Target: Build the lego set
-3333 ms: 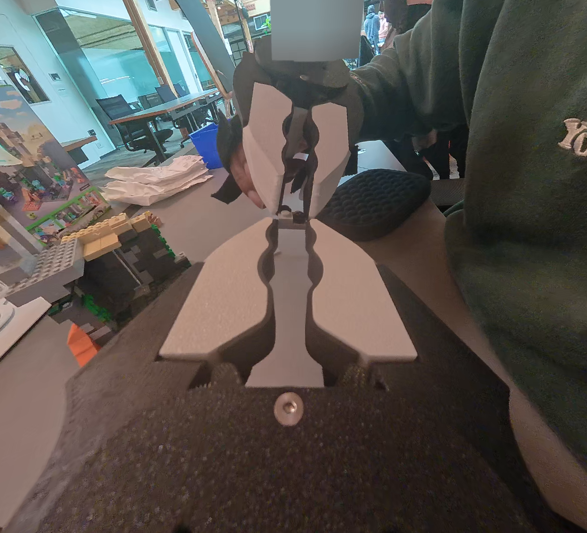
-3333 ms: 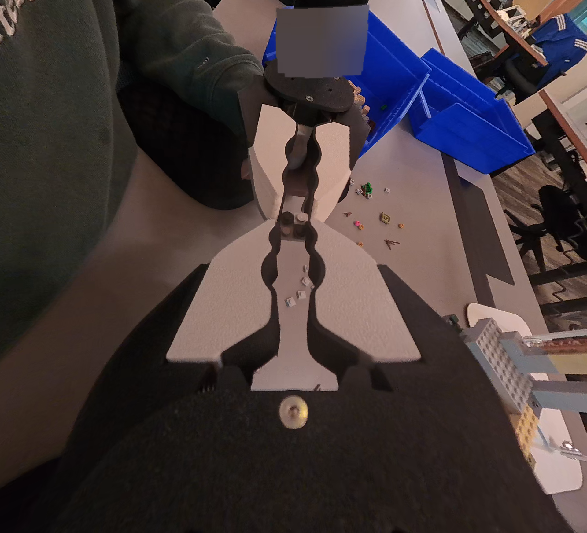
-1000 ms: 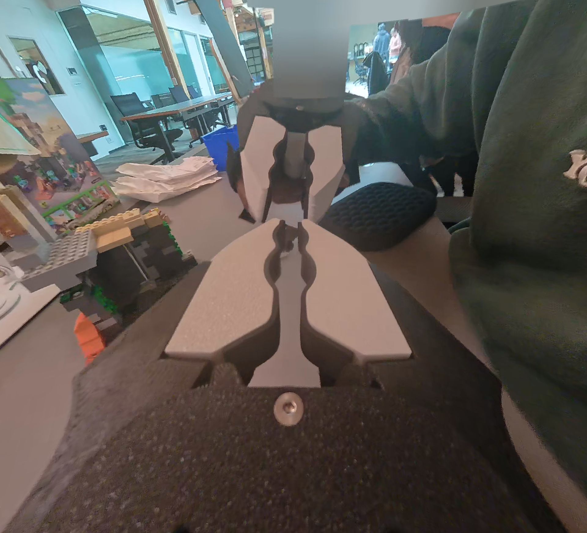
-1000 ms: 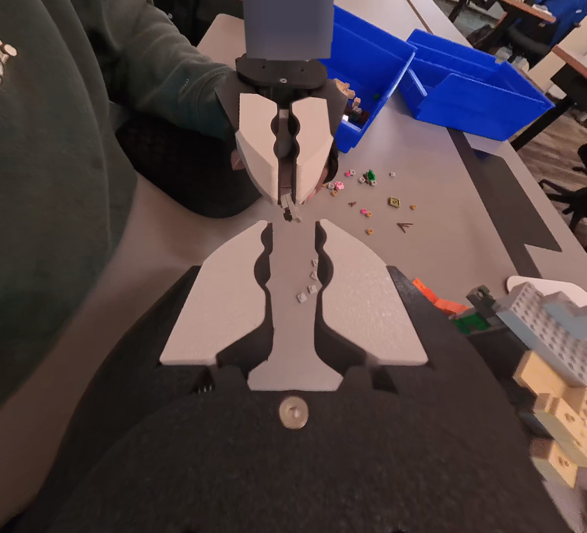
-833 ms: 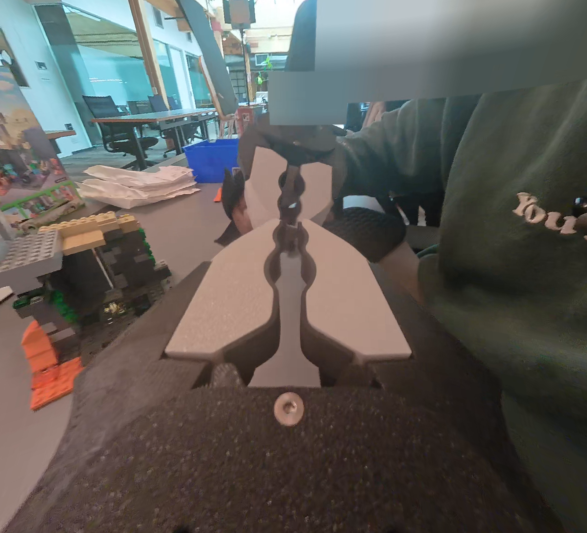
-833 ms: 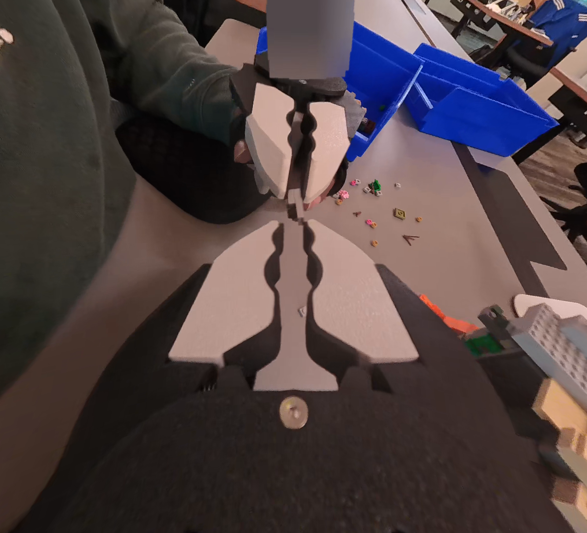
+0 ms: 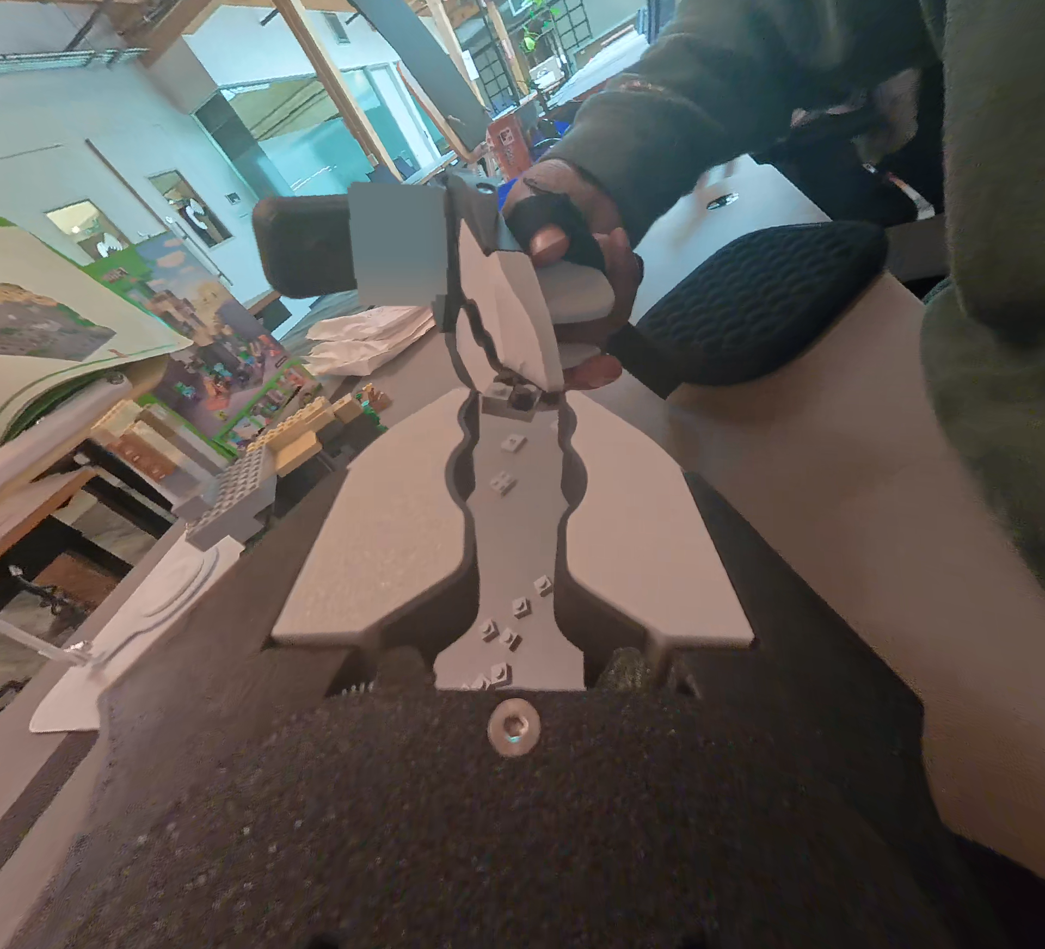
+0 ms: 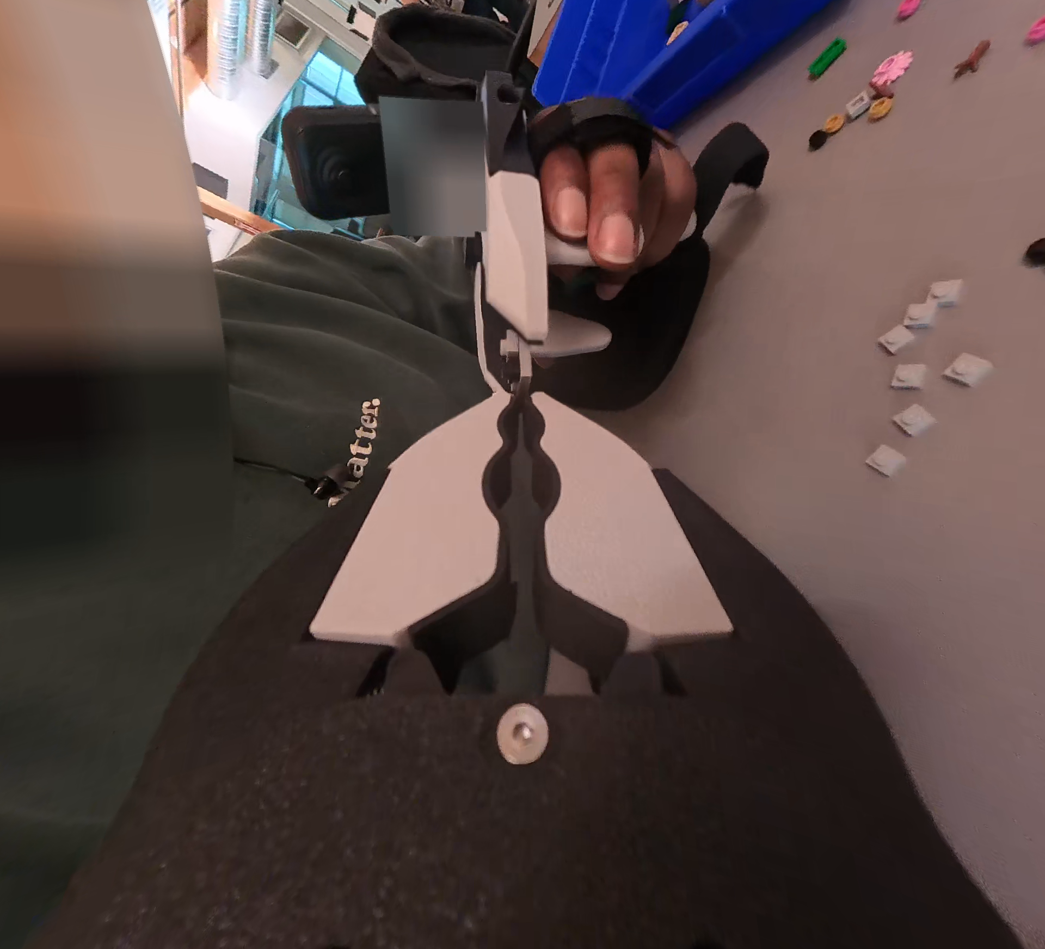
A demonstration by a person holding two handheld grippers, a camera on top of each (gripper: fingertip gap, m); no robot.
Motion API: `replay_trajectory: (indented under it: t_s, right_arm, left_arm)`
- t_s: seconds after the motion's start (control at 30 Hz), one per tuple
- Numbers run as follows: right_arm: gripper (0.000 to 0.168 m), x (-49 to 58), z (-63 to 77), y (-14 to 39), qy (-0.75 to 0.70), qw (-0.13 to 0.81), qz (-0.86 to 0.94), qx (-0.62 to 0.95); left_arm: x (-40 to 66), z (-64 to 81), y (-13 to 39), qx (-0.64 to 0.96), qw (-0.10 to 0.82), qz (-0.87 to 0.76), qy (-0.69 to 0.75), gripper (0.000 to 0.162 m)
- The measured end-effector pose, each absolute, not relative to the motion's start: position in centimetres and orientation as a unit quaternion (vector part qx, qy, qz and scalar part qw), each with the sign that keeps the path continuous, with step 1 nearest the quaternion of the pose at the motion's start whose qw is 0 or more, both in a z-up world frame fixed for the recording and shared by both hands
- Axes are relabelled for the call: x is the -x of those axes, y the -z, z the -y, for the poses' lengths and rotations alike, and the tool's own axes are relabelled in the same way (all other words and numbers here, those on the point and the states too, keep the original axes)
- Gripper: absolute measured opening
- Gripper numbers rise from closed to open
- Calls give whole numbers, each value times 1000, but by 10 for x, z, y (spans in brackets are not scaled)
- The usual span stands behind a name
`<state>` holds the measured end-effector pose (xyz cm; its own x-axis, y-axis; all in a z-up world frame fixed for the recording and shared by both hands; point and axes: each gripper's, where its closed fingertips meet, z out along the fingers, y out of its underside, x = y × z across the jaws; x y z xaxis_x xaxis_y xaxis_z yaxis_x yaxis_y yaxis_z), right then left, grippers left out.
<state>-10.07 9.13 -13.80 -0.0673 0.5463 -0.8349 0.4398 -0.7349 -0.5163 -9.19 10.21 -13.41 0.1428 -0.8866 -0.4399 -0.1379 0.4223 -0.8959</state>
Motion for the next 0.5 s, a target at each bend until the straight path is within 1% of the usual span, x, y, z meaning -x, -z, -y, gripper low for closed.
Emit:
replay_trajectory:
  t_s: [0.1,0.17,0.37,0.43,0.5]
  right_arm:
    - [1,100,-90,139,-633,35,362,683]
    - [1,99,-90,138,-633,42,367,680]
    - [1,100,-87,129,-635,98,389,660]
    - [0,98,-89,129,-626,128,405,654]
    - [5,93,-100,137,-578,187,442,660]
  left_arm:
    - [91,-100,136,439,612,-585,302,24]
    - [93,-101,134,441,612,-582,304,16]
    - [94,-99,127,448,602,-559,352,16]
    - [95,-99,125,452,598,-550,368,16]
    - [97,-104,124,462,595,-540,375,16]
